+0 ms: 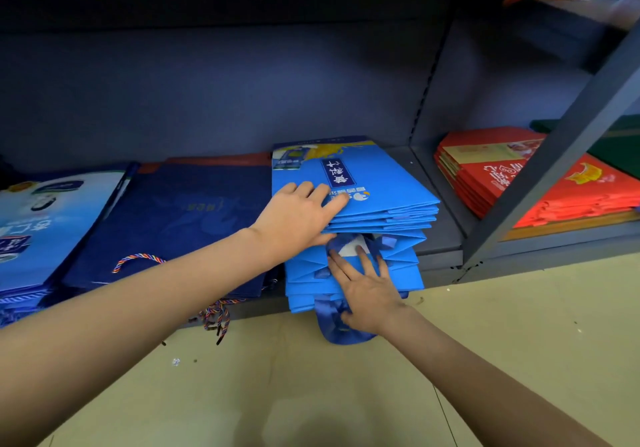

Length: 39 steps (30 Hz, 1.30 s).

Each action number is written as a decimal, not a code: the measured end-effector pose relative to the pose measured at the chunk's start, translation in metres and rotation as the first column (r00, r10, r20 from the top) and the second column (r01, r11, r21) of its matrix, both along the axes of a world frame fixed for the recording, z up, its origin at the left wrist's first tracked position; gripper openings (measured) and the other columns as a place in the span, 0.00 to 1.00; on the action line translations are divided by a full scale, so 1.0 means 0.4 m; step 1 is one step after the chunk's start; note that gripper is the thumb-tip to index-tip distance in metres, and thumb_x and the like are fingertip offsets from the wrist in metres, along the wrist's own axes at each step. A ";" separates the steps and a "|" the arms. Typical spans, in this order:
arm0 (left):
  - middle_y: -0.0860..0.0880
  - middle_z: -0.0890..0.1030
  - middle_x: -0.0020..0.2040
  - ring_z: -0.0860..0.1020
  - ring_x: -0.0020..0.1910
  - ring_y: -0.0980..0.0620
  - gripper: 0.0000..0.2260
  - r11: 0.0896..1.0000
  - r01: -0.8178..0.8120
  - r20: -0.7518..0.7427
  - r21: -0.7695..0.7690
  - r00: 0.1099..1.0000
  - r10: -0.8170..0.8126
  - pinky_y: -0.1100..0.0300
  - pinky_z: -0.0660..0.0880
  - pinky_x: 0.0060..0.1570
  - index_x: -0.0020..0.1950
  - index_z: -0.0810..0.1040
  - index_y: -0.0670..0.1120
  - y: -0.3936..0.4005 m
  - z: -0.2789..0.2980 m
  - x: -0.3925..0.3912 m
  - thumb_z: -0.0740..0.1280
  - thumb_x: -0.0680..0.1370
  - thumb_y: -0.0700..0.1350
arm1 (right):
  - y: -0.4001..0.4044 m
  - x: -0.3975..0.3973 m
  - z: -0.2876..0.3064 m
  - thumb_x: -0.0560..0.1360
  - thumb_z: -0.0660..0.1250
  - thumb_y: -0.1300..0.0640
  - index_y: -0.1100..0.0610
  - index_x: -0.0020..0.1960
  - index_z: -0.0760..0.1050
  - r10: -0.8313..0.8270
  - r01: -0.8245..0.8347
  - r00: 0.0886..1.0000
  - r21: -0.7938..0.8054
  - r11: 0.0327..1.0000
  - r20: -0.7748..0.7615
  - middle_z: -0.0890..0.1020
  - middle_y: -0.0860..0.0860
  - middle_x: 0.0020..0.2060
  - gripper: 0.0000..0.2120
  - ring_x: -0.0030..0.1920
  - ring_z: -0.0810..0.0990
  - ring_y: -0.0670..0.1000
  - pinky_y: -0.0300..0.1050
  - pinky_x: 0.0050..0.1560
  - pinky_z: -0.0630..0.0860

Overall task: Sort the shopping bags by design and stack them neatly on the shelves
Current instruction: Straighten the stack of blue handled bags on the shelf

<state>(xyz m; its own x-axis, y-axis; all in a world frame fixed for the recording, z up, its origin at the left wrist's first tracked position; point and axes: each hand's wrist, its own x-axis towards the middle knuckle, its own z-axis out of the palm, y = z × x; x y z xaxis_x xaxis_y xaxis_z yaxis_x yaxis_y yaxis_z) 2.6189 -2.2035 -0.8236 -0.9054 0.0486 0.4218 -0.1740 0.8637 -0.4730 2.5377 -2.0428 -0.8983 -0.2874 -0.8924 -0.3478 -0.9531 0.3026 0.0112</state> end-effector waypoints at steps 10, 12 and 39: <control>0.43 0.80 0.48 0.78 0.41 0.44 0.36 0.999 0.013 -0.013 0.030 1.000 -0.013 0.54 0.75 0.38 0.62 0.71 0.45 0.024 -0.091 0.009 0.76 0.62 0.63 | 0.143 -0.020 -0.019 0.63 0.71 0.61 0.61 0.56 0.79 0.114 -0.129 0.992 -0.588 0.798 -0.063 0.78 0.57 0.60 0.22 0.60 0.77 0.56 0.47 0.55 0.78; 0.43 0.80 0.48 0.78 0.43 0.44 0.38 0.999 0.014 -0.014 0.045 1.000 -0.014 0.54 0.75 0.40 0.62 0.65 0.45 0.029 -0.106 0.010 0.75 0.62 0.63 | 0.173 -0.052 0.015 0.70 0.61 0.61 0.62 0.52 0.79 0.110 -0.145 0.989 -0.699 0.700 -0.096 0.78 0.57 0.55 0.14 0.54 0.74 0.55 0.48 0.51 0.76; 0.43 0.76 0.63 0.76 0.56 0.42 0.38 0.998 -0.005 0.079 0.067 0.997 0.000 0.47 0.67 0.56 0.66 0.67 0.41 0.045 -0.072 0.047 0.66 0.65 0.66 | 0.018 -0.249 0.109 0.55 0.80 0.58 0.61 0.53 0.74 0.085 -0.266 0.957 -0.721 0.640 -0.278 0.78 0.57 0.47 0.29 0.48 0.68 0.55 0.50 0.40 0.77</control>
<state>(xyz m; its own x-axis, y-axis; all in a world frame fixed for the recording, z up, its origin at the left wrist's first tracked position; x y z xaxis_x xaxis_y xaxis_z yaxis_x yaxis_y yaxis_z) 2.6376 -2.1857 -0.8522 -0.9362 0.0199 0.3510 -0.1407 0.8937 -0.4260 2.4380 -2.0357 -0.8549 -0.0779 -0.8608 0.5029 -0.9911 0.1213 0.0541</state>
